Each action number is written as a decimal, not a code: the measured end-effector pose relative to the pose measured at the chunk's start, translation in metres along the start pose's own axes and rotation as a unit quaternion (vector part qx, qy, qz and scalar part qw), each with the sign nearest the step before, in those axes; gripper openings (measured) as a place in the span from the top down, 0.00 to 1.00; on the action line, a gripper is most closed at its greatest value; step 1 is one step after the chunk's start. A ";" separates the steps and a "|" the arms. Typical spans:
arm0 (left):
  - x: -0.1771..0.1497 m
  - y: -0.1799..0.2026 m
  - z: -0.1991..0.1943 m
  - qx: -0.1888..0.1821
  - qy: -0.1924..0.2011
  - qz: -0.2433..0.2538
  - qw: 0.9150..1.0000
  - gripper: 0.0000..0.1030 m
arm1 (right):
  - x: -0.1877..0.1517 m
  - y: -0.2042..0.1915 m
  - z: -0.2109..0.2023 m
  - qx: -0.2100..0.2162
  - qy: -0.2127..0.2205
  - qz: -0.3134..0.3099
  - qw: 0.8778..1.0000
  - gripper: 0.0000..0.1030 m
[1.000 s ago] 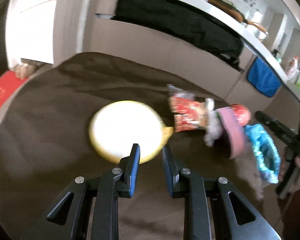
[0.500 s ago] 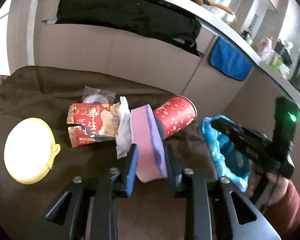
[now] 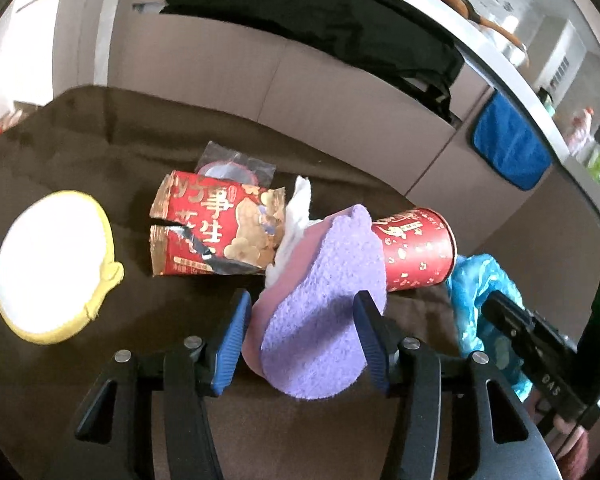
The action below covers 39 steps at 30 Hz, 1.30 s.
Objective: Collect trash
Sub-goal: 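Grasp the purple heart sponge with the left gripper while the right gripper returns to the table, then grasp the white tissue with the right gripper while the left gripper holds the purple sponge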
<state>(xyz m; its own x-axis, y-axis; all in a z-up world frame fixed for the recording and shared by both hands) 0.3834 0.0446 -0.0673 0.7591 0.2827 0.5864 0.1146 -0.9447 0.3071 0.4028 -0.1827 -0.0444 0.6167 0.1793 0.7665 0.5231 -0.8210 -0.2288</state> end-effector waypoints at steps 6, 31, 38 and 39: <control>-0.002 -0.001 0.001 0.002 -0.014 0.000 1.000 0.48 | 0.002 -0.002 0.001 0.011 0.002 0.004 1.000 0.77; -0.019 -0.052 -0.095 0.057 0.098 0.098 0.989 0.79 | 0.021 -0.084 0.022 0.028 -0.013 -0.044 0.999 0.77; -0.023 -0.117 -0.125 0.094 0.118 0.060 0.987 0.80 | 0.035 -0.132 0.065 0.057 -0.030 -0.058 0.996 0.77; -0.024 -0.125 -0.126 0.097 0.119 0.056 0.987 0.80 | 0.037 -0.138 0.072 0.060 -0.034 -0.057 0.996 0.77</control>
<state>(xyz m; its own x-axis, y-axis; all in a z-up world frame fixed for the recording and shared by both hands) 0.2698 0.1768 -0.0253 0.6051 0.1842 0.7745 0.1770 -0.9796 0.0947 0.3958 -0.0234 -0.0278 0.5851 0.3068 0.7507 0.6563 -0.7228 -0.2162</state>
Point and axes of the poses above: each gripper's, at about its wrist camera, not at the fingertips, and z roughly the way its jaws point, y to its right, x to its top, the point moved 3 cm from there along z, roughly the way its jaws point, and after that the axes turned 8 degrees about x, right-handed, at the moved point
